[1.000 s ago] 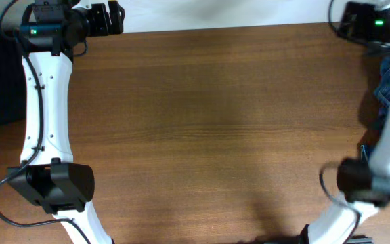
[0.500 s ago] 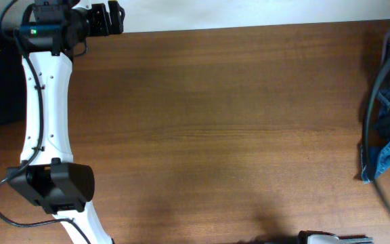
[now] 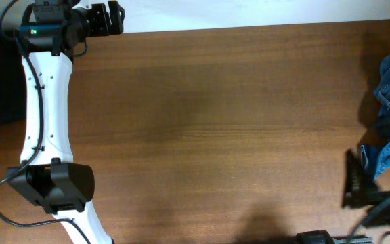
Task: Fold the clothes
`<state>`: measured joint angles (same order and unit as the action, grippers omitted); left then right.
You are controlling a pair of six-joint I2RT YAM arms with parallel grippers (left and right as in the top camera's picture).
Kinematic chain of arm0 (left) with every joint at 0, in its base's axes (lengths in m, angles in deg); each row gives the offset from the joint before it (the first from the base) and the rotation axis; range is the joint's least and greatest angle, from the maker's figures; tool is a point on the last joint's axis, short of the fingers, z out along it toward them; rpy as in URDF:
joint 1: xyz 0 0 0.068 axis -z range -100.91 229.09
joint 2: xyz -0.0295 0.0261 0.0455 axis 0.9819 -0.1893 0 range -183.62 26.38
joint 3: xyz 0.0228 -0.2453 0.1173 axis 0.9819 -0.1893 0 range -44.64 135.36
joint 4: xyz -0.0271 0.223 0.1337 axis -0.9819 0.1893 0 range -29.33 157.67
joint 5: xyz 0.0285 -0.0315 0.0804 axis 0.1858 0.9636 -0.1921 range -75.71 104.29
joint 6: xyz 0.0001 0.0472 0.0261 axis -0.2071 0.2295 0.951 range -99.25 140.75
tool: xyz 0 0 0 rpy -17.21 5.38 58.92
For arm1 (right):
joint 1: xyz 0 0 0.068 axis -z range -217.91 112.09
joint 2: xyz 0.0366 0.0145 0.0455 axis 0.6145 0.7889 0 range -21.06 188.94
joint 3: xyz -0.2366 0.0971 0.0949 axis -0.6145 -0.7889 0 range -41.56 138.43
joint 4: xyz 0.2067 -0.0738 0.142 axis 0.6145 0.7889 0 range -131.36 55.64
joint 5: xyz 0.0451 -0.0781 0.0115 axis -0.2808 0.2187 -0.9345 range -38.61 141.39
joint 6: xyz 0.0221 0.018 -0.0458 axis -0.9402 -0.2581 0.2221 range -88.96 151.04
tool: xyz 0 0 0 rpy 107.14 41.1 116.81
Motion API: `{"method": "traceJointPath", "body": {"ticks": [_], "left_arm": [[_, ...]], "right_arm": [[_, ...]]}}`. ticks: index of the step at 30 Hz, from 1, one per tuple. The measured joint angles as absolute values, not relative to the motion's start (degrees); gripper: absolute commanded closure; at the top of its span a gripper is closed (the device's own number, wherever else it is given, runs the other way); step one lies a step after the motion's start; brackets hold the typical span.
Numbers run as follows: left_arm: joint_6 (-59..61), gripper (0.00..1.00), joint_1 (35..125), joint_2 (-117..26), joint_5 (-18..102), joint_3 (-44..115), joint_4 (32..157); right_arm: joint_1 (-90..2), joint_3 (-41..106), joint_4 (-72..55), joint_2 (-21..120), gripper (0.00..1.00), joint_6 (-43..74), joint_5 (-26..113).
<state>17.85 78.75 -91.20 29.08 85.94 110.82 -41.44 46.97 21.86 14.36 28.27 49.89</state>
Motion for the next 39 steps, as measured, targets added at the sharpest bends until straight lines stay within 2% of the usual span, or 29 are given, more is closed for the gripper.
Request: {"method": "traceJointPath", "body": {"ticks": [10,18,25,39], "left_arm": [[17.85,0.01,78.75,-91.17,29.12,85.94,110.84],[17.85,0.01,78.75,-91.20,29.10,85.94,110.84],[17.85,0.01,78.75,-91.20,29.10,85.94,110.84],[17.85,0.01,78.75,-91.17,29.10,85.94,110.82]], "right_arm": [[-41.84,1.66,-18.22,-4.72,0.01,28.01,47.07],[-41.88,-20.07,-42.90,-12.17,0.01,27.97,45.30],[-41.95,-30.17,-47.34,-16.32,0.01,27.97,44.86],[-41.95,-39.08,-50.33,-20.21,0.01,28.01,44.84]]}}
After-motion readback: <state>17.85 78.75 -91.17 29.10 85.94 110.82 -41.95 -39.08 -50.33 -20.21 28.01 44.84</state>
